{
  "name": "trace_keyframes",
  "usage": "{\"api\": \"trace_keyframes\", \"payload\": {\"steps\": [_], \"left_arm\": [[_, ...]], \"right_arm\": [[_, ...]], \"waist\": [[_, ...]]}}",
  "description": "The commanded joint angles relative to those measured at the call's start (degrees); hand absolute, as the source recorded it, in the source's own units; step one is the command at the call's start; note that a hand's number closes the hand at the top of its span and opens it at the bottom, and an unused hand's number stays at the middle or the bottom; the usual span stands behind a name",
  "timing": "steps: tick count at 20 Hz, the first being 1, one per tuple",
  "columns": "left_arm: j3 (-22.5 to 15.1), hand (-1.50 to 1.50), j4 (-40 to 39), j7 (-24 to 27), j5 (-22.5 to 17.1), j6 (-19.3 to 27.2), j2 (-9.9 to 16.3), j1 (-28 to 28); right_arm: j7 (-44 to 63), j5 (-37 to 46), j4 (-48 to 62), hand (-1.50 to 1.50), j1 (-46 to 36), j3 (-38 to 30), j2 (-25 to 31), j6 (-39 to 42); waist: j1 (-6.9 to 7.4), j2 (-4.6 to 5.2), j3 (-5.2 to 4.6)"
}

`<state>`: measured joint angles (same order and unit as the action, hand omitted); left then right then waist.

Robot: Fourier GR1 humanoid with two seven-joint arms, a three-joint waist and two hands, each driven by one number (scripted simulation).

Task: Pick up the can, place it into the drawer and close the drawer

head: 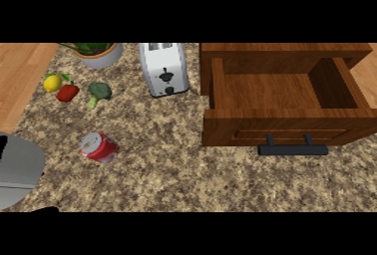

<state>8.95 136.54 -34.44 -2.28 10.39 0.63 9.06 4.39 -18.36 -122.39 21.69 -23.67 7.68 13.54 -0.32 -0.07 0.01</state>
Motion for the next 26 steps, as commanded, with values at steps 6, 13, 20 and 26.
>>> {"api": "trace_keyframes", "payload": {"steps": [6,13,20,26], "left_arm": [[4.4,-1.50,-11.4,4.3,-6.2,-0.4,0.0,-4.4],[4.0,-1.50,-21.0,9.3,-6.1,1.3,0.2,-7.4],[-0.2,-1.50,-27.2,18.3,-4.1,1.7,-0.6,-3.7],[2.8,-1.50,-39.6,25.6,-6.5,1.9,1.0,-7.7]], "right_arm": [[0.2,-2.0,0.3,-1.50,0.4,-4.4,-0.5,3.7],[3.1,-6.8,-4.9,-1.50,4.2,-7.6,-0.6,7.8],[0.5,-4.2,-2.6,-1.50,3.8,-9.3,-4.4,9.6],[1.0,-6.2,0.7,-1.50,1.6,-12.7,-1.3,12.7]], "waist": [[0.07,0.05,-0.02],[-0.12,0.04,-0.03],[0.09,0.02,-0.02],[0.04,0.06,-0.02]]}}
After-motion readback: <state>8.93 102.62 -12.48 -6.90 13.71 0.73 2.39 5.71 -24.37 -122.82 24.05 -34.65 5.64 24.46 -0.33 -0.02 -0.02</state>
